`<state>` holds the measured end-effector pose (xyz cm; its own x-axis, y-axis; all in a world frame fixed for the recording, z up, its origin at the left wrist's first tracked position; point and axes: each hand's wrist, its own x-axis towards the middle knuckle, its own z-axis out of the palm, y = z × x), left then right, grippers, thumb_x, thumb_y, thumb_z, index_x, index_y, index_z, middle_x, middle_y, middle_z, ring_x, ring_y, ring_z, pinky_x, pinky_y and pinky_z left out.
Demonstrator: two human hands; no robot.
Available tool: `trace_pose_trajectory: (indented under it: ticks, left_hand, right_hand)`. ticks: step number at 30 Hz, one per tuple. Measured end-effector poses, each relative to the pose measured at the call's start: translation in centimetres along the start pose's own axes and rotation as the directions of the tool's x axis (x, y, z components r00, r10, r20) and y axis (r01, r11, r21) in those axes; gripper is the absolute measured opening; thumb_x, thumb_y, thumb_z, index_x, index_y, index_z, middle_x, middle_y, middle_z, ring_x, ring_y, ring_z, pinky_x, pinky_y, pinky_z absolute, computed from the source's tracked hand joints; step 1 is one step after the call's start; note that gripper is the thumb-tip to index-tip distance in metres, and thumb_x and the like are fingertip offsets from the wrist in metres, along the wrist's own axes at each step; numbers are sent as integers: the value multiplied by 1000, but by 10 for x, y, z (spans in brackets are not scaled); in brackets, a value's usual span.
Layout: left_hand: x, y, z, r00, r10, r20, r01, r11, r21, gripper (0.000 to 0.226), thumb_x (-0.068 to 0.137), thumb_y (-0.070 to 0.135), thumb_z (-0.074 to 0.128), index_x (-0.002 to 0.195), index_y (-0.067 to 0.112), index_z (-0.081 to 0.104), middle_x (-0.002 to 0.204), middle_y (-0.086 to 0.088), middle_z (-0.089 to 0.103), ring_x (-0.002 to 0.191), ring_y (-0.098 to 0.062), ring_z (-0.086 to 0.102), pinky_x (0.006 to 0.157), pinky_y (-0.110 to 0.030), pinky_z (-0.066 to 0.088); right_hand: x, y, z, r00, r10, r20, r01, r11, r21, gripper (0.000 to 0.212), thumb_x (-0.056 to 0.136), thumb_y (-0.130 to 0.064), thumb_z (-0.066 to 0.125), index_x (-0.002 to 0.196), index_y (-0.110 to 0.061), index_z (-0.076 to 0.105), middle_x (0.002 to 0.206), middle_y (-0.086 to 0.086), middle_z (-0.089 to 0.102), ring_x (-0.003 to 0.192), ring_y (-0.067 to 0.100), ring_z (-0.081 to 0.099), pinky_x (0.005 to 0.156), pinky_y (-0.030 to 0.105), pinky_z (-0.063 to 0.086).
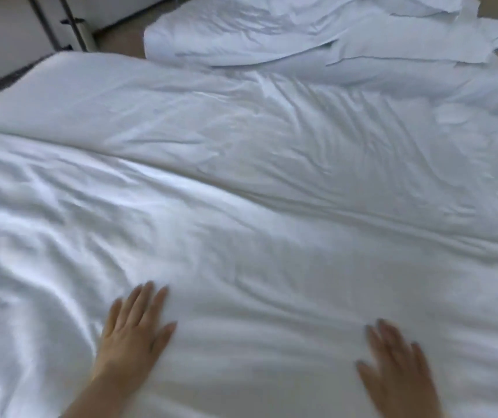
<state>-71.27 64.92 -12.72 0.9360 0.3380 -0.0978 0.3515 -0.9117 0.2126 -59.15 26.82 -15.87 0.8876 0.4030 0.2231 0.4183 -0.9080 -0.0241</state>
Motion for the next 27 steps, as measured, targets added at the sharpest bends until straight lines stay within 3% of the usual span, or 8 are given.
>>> trace_pose_trajectory:
  ticks: [3,5,8,14,18,20,23,27]
  left_hand:
    - [-11,-104,-30,995,-94,37,90,991,101,71,94,56,6,121,14,56,117,-15,64,117,-23,48,111,-17,-7]
    - [-22,-161,-52,980,-192,59,184,976,119,81,87,64,5,127,15,55,132,-11,54,124,-24,50,108,-15,-12]
    - [-31,-215,-64,943,-326,-74,328,944,24,96,62,67,-5,144,25,25,153,-1,19,142,-16,16,101,-14,-21]
    - [-33,-255,-62,913,-393,-108,400,915,49,90,66,63,-14,147,27,6,156,4,1,144,-11,-3,98,-14,-30]
    - [-51,-291,-74,859,-500,-109,507,860,54,53,98,40,17,147,27,3,156,6,-3,143,-10,-8,109,-26,-13]
    - [-63,-313,-82,829,-550,-97,557,829,54,54,98,40,19,147,27,3,156,5,-2,143,-10,-8,110,-25,-12]
    - [-75,-339,-93,785,-616,-62,620,781,80,57,97,44,19,147,28,-3,156,6,-9,143,-9,-11,111,-30,-10]
    - [-73,-368,-107,734,-675,-72,674,738,-47,63,95,47,26,147,27,-4,156,4,-9,143,-12,-10,114,-33,-6]
  right_hand:
    - [-4,-32,-4,878,474,61,-476,879,28,62,91,-54,14,129,-12,39,133,28,45,120,36,45,93,69,30]
    - [12,-90,-8,825,532,192,-552,831,67,69,79,-44,24,124,2,49,125,36,49,112,47,50,93,72,29]
    - [52,-199,-18,820,552,152,-572,801,178,82,73,-46,20,127,8,48,134,33,43,123,48,42,101,65,26]
    - [64,-475,5,988,7,157,-50,961,271,61,97,-45,14,119,-4,53,118,22,62,116,36,51,111,36,9]
    - [46,-568,-26,748,-624,225,467,736,489,45,96,-32,27,138,-19,37,147,5,37,138,14,28,116,30,7]
    - [44,-546,-13,860,-506,68,428,788,442,43,98,-38,18,130,-19,40,133,8,54,127,17,40,112,30,18]
    - [65,-460,0,970,-165,178,88,923,374,58,97,-47,10,126,-7,41,120,25,60,118,26,39,109,37,22]
    - [99,-406,-19,904,245,351,-350,896,274,103,70,-72,8,136,1,40,142,28,35,133,39,31,107,55,19]
